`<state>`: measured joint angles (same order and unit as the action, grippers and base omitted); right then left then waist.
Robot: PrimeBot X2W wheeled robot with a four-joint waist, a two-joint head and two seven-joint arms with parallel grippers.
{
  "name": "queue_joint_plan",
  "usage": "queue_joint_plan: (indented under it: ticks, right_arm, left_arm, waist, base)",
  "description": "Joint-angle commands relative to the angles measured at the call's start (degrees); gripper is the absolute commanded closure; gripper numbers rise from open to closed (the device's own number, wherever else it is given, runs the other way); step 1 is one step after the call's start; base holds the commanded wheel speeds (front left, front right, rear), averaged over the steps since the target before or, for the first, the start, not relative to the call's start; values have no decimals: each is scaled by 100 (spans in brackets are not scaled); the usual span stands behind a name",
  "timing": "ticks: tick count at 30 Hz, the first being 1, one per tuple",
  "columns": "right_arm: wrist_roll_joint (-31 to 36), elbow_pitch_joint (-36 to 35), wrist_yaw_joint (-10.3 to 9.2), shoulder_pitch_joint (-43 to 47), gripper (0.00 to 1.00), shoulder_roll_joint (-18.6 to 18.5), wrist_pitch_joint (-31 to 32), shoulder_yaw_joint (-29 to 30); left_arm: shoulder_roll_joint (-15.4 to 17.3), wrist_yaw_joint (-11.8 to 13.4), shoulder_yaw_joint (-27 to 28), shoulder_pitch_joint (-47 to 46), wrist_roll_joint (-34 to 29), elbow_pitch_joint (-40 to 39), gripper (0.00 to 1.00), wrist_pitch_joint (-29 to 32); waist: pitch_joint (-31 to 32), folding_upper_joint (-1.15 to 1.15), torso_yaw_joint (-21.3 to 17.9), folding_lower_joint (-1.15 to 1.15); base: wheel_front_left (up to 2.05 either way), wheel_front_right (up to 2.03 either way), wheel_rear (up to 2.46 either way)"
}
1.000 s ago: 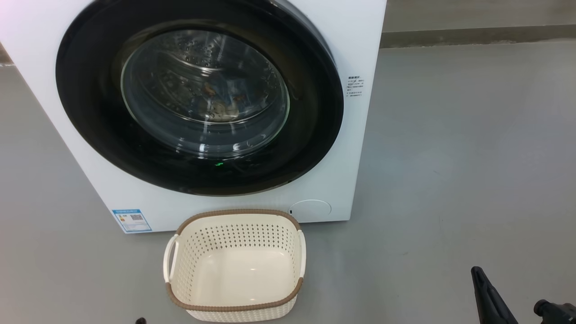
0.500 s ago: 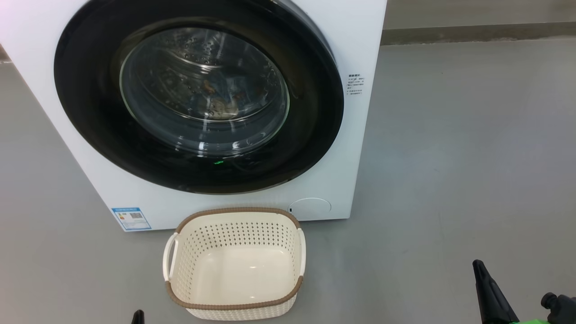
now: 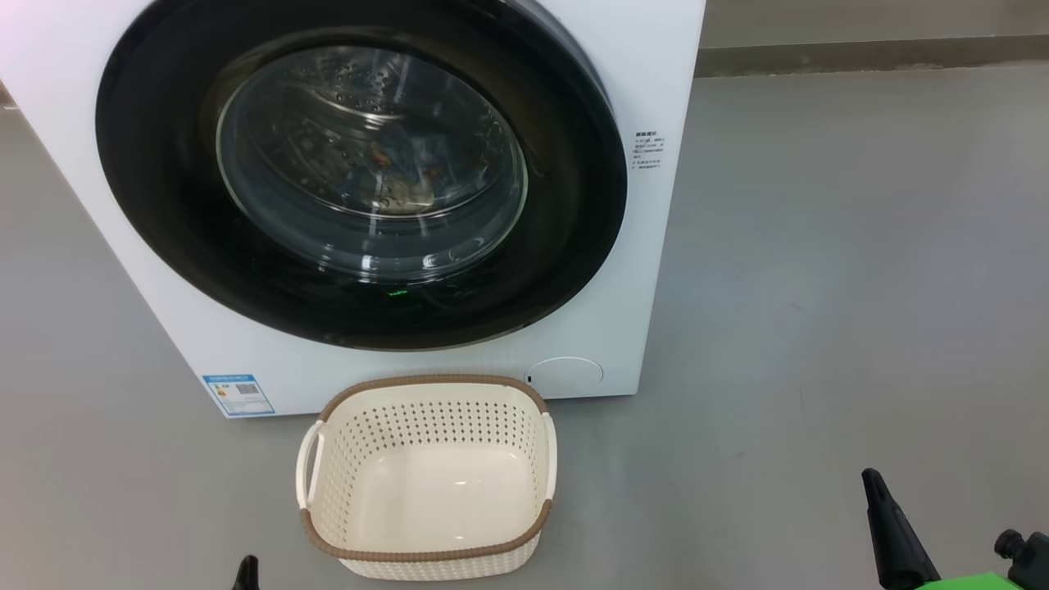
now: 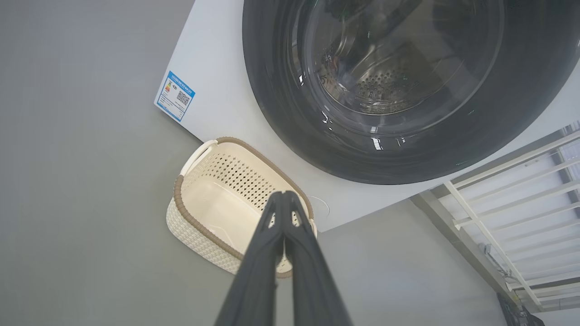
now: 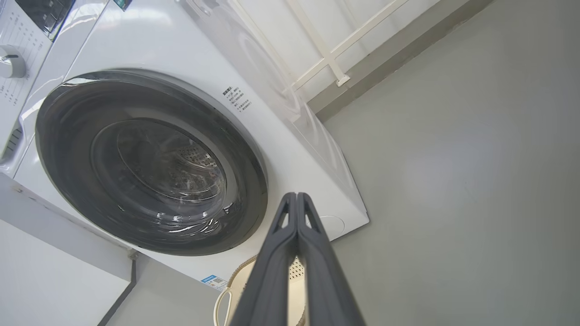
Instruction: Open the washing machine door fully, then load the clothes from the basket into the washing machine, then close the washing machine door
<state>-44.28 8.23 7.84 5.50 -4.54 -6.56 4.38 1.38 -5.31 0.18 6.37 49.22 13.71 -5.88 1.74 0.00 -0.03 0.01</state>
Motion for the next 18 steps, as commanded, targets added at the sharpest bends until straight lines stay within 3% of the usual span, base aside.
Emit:
queue_joint_plan:
  ticks: [1,18]
  right_arm:
    - [-230,-98,-15,-273,100,-35,38,-26]
    - [-1299,55,-20,-475,100,-11,304,-2]
  left_arm:
    - [94,-30,128,-314,194,-106,100,64]
    - [107,-73,244,-530,1133,-73,100,332]
  waist:
    - [-4,0,0,-1]
    - [-47,0,1,-1]
  base:
    - [0,0,0]
    - [0,0,0]
